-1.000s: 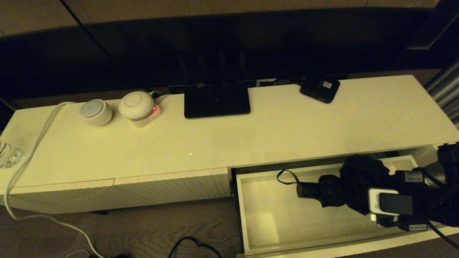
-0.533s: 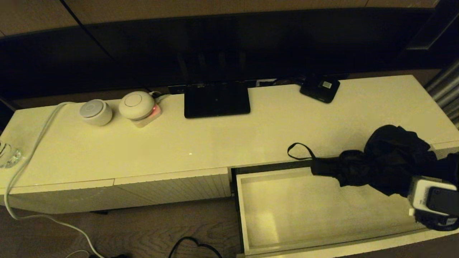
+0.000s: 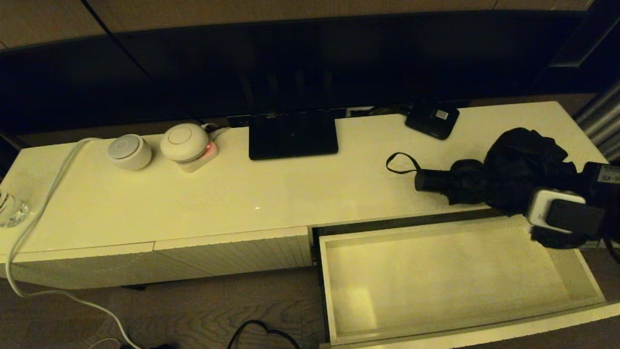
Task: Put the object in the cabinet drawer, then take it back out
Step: Take the umbrella out of the drawer and put it on the table
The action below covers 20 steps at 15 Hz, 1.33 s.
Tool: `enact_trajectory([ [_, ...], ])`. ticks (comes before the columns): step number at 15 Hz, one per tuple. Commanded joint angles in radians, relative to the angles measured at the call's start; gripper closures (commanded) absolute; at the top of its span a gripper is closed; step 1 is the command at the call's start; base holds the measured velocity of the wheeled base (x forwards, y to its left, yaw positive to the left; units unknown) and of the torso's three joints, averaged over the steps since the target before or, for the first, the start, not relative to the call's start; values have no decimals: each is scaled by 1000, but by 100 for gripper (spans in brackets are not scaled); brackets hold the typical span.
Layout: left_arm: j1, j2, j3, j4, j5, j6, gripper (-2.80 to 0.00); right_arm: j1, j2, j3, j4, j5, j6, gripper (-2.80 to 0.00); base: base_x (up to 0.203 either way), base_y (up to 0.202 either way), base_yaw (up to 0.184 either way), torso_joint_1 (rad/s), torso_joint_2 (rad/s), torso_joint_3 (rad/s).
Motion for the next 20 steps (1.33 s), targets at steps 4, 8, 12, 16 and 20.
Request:
enact_trajectory([
  [4, 0, 0, 3, 0, 0, 1, 0, -35, 261, -99, -175, 8, -77, 0, 0, 0, 0, 0, 0, 0],
  [8, 0, 0, 3, 0, 0, 1, 0, -35, 336, -116, -288, 11, -89, 0, 0, 0, 0, 0, 0, 0],
  [12, 0, 0, 3, 0, 0, -1, 0, -35, 326, -118, -277, 2, -90, -280, 0, 0, 0, 0, 0, 0],
  [16, 0, 0, 3, 0, 0, 1, 0, -27, 304, -113, -288, 1, -83, -280, 0, 0, 0, 0, 0, 0],
  [20, 0, 0, 3, 0, 0, 1, 0, -21, 134, -85, -233, 1, -78, -280, 0, 0, 0, 0, 0, 0],
])
